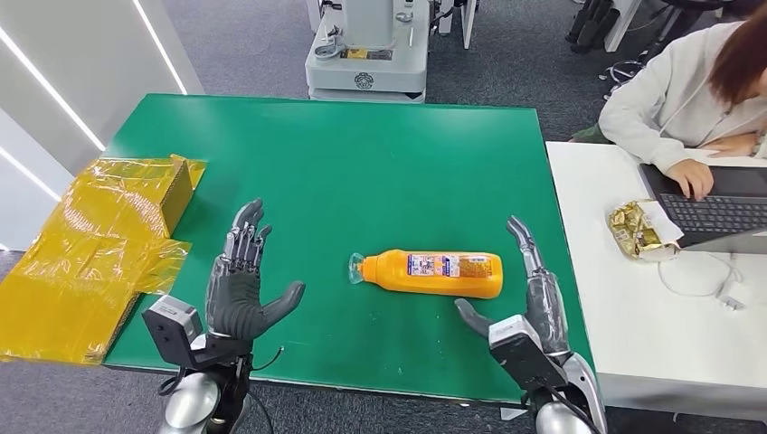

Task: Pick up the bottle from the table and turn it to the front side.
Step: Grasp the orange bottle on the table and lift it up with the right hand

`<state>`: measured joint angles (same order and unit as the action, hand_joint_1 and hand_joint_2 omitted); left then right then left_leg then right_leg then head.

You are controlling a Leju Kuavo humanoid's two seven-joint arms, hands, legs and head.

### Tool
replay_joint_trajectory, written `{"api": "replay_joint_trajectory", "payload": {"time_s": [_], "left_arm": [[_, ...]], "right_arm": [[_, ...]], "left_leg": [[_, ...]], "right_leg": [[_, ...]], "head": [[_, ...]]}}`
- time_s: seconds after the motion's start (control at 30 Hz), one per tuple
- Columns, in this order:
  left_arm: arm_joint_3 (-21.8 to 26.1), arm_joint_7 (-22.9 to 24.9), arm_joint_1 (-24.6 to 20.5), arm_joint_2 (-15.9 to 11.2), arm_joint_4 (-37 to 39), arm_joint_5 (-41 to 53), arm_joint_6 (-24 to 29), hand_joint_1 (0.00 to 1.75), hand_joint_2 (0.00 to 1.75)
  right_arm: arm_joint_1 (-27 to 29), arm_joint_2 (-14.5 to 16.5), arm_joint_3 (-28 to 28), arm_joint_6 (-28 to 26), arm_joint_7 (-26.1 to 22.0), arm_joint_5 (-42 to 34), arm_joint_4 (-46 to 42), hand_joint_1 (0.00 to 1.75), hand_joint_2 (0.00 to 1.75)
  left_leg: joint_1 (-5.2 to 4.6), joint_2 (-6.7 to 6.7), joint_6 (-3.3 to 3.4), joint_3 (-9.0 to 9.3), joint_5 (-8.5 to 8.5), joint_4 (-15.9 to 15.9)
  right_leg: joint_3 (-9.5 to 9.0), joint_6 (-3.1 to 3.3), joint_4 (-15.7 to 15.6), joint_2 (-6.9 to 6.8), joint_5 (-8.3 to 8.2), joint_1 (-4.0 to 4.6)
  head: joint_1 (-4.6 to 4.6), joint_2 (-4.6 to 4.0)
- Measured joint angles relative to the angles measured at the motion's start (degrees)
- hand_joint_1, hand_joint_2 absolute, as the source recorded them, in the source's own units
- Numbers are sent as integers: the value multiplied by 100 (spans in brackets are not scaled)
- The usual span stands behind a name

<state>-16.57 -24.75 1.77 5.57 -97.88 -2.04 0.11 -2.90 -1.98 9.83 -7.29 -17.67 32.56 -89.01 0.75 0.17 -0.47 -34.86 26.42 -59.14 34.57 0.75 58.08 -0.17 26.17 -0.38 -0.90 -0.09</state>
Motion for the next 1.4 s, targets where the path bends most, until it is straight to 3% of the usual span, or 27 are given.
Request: {"api": "replay_joint_trajectory", "payload": {"time_s": [0.1,0.3,0.43,0.63,0.9,1.4], "left_arm": [[-18,-1,-65,-3,70,-64,-71,0,175],[-87,-37,-413,-14,413,-238,-167,0,175],[-89,-50,-500,-51,569,-299,-144,0,175],[-87,-51,-509,-139,698,-337,-128,0,175],[-87,-51,-512,-206,761,-378,-103,0,175],[-87,-51,-497,-266,769,-379,-87,0,175]], "right_arm": [[-325,-164,105,190,364,225,316,0,175],[-2081,-682,728,711,640,508,2363,0,175],[-2927,-824,1228,1136,738,714,3498,0,175],[-3682,-932,1960,1798,850,914,4454,0,175],[-4166,-934,2530,1925,845,798,4932,0,175],[-4245,-948,2776,1929,730,563,5141,0,175]], "left_leg": [[0,6,0,-3,1,1],[-1,4,9,-1,-18,-5],[-1,-2,10,-2,-24,-8],[-1,-1,8,-7,-21,-7],[0,-3,8,-7,-21,-7],[0,-3,8,-6,-21,-8]], "right_leg": [[2,1,1,7,0,0],[-1,-10,1,4,-19,-1],[-2,-8,2,-2,-23,-1],[3,-8,2,0,-21,0],[2,-11,2,-1,-17,0],[3,-11,2,0,-18,0]], "head": [[-1,0],[0,0],[0,0],[0,0],[0,0],[0,0]]}}
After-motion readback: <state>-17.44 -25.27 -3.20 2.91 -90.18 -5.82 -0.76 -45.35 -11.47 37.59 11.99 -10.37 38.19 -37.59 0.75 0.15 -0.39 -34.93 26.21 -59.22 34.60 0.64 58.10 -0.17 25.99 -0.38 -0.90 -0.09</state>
